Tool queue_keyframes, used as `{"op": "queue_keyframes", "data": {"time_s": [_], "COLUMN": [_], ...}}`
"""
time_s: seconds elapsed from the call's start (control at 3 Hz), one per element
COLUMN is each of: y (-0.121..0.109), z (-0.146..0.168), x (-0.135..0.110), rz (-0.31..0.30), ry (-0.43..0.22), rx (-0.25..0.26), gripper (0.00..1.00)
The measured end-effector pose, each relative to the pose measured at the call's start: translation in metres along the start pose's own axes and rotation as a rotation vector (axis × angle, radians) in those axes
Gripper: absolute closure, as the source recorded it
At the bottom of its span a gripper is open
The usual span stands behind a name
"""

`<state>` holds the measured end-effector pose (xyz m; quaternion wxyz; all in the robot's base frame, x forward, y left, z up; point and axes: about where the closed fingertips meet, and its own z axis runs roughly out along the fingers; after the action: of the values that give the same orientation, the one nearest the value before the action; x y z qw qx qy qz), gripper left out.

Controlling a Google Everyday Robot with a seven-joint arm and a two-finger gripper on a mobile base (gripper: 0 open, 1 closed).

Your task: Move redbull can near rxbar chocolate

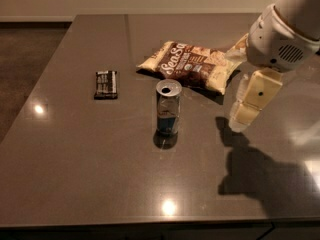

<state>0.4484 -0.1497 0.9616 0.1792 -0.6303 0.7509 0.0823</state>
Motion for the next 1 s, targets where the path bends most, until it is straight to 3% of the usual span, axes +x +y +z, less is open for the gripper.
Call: {"op": "queue_keyframes", "data": {"time_s": [0.67,1.0], "y": [0.003,0.004], "z": [0.039,0.056], "x": [-0.064,-0.082], "rz": [0.009,0.008], "ry": [-0.155,-0.193], "rx": [-0.046,-0.064], "gripper": [0.0,0.0]}}
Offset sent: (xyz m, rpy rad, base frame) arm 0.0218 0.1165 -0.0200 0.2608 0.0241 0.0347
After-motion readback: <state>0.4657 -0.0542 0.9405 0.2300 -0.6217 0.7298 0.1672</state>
